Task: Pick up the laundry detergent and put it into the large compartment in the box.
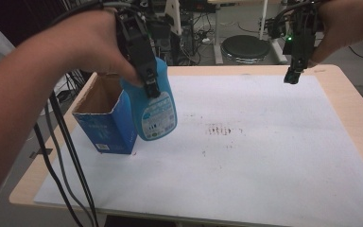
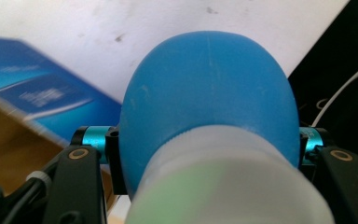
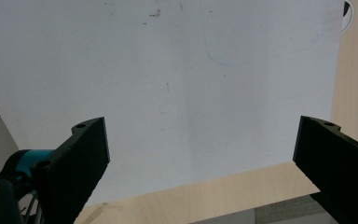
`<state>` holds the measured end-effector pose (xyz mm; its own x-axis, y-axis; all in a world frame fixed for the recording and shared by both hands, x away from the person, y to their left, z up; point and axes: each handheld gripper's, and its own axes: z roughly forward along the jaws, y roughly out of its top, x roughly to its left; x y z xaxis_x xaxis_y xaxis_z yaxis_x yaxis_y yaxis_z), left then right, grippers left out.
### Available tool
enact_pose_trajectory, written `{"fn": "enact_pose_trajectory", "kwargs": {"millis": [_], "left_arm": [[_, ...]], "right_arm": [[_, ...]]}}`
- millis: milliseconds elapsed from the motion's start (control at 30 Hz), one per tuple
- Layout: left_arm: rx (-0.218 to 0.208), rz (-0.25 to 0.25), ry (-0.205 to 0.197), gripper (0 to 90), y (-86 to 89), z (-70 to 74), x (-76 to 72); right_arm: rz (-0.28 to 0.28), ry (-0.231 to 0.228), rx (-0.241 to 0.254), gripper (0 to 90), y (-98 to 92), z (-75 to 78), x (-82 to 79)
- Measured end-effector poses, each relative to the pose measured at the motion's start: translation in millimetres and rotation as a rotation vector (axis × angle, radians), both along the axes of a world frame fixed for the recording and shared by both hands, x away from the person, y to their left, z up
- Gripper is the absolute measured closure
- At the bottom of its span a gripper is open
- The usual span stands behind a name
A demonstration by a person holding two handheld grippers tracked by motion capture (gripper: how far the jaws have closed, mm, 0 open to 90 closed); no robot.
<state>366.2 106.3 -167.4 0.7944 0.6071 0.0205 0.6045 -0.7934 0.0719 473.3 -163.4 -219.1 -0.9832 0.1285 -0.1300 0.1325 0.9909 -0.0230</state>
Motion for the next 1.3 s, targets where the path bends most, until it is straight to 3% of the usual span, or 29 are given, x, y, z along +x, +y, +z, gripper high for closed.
{"fn": "enact_pose_trajectory", "kwargs": {"millis": [133,333,367,667,700,800,833,867,933,1000,1033,1167,1300], "left_arm": [[0.004,0.053,0.002,39.1,9.2,19.3,6.8],[0.014,0.179,-0.012,39.1,34.3,37.2,16.7],[0.014,0.179,-0.012,39.1,34.3,37.2,16.7],[-0.001,0.351,-0.007,39.1,74.1,54.3,28.6],[-0.009,0.391,-0.001,39.1,83.8,56.5,31.5],[-0.018,0.423,-0.001,39.1,91.3,57.9,33.4],[-0.026,0.468,-0.002,39.1,99.4,58.6,35.3],[-0.026,0.468,-0.002,39.1,99.4,58.6,35.3],[-0.026,0.519,-0.006,39.1,107.4,58.2,37.3],[-0.014,0.556,-0.006,39.1,113.4,57.3,38.7],[0.0,0.6,-0.02,39.1,118.3,55.8,39.9],[0.023,0.64,-0.025,39.1,126.4,50.1,44.1],[0.014,0.658,-0.017,39.1,132.4,43.8,46.6]], "right_arm": [[0.001,0.0,0.001,2.5,1.2,-0.5,0.4],[0.011,-0.002,-0.004,2.5,2.3,-0.9,-1.5],[0.011,-0.002,-0.004,2.5,2.3,-0.9,-1.5],[0.005,-0.007,-0.001,2.5,0.2,-0.2,-2.4],[0.004,-0.007,-0.002,2.5,0.2,-0.4,-2.4],[0.008,-0.005,-0.002,2.6,0.3,-0.5,-2.0],[0.011,-0.003,-0.001,2.5,0.4,-0.8,-1.6],[0.009,-0.003,-0.003,2.5,0.6,-0.8,-1.7],[0.007,0.0,-0.004,2.5,0.8,-0.9,-1.7],[0.006,-0.002,-0.005,2.6,1.5,-1.7,-1.1],[0.004,0.0,-0.003,2.6,1.7,-1.7,-1.1],[0.005,-0.001,0.008,2.5,2.7,-0.8,0.5],[0.003,0.003,0.009,2.5,4.0,-1.1,1.0]]}}
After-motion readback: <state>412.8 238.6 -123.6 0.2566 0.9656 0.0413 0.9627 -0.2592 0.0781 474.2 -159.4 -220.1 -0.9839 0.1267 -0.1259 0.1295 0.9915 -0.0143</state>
